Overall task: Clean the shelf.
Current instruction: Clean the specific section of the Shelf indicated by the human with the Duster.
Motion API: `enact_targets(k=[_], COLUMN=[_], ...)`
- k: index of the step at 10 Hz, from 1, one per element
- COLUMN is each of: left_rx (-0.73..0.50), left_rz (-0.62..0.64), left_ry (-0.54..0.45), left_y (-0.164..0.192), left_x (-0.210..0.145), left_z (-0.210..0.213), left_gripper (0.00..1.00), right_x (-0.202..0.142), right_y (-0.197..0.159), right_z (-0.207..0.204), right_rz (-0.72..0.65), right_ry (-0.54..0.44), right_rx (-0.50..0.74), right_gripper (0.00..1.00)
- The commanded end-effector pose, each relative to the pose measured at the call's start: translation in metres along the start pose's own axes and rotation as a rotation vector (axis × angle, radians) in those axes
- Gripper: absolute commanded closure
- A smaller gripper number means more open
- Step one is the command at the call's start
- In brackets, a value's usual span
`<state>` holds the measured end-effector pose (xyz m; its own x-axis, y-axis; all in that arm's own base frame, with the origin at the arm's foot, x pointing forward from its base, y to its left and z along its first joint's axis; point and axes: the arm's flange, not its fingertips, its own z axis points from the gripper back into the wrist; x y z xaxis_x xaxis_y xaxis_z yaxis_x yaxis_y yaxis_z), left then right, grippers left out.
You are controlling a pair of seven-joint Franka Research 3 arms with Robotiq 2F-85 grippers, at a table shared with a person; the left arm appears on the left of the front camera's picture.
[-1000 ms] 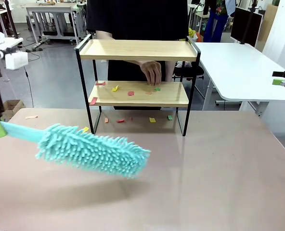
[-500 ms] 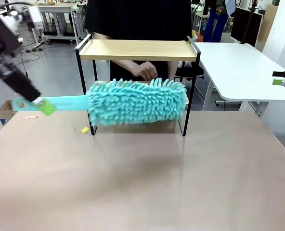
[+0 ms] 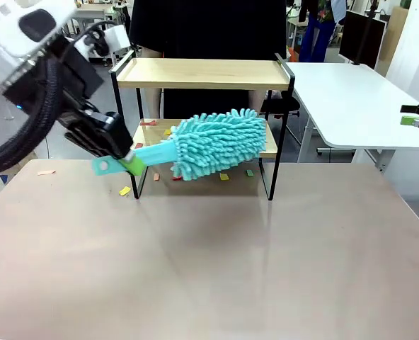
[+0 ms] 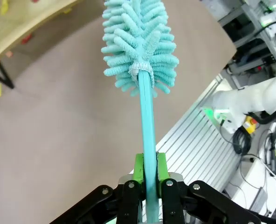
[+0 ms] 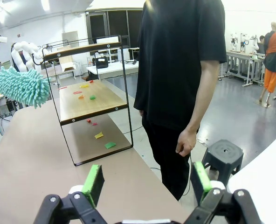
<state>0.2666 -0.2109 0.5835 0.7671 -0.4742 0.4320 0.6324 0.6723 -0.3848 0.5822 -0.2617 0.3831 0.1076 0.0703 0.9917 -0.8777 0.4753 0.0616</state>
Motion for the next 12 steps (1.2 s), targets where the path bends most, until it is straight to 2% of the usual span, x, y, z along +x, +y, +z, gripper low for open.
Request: enact_targets(k=[1, 4, 6, 9, 11, 12], left_rx=[0.034, 0.006, 0.056, 0.100, 0.175, 0.185], left_rz=[0.002, -0.009, 0.041, 0.142, 0.236, 0.243], left_ry=[0.001, 0.007, -0.054, -0.120, -0.183, -0.218], left_y=[0.004, 0.002, -0.025, -0.044, -0.053, -0.060], left_x=[-0.004, 0.001, 0.028, 0.056, 0.077, 0.087], left_z=[0.011, -0.001, -0.027, -0.065, -0.090, -0.096], left_gripper=[0.87, 0.87, 0.87, 0.87, 0.87, 0.87], right_x=[0.004, 0.004, 0.004, 0.004, 0.004, 0.004], right_y=[0.001, 0.001, 0.001, 0.001, 0.001, 0.001], right_z=[-0.002, -0.002, -0.002, -0.002, -0.002, -0.002], right_rz=[0.008, 0.008, 0.008, 0.008, 0.008, 0.008], right_ry=[-0.002, -0.002, -0.002, -0.002, -0.002, -0.002], right_rx=[0.003, 0.003, 0.003, 0.003, 0.003, 0.003], right_gripper=[0.00, 0.00, 0.00, 0.00, 0.00, 0.00])
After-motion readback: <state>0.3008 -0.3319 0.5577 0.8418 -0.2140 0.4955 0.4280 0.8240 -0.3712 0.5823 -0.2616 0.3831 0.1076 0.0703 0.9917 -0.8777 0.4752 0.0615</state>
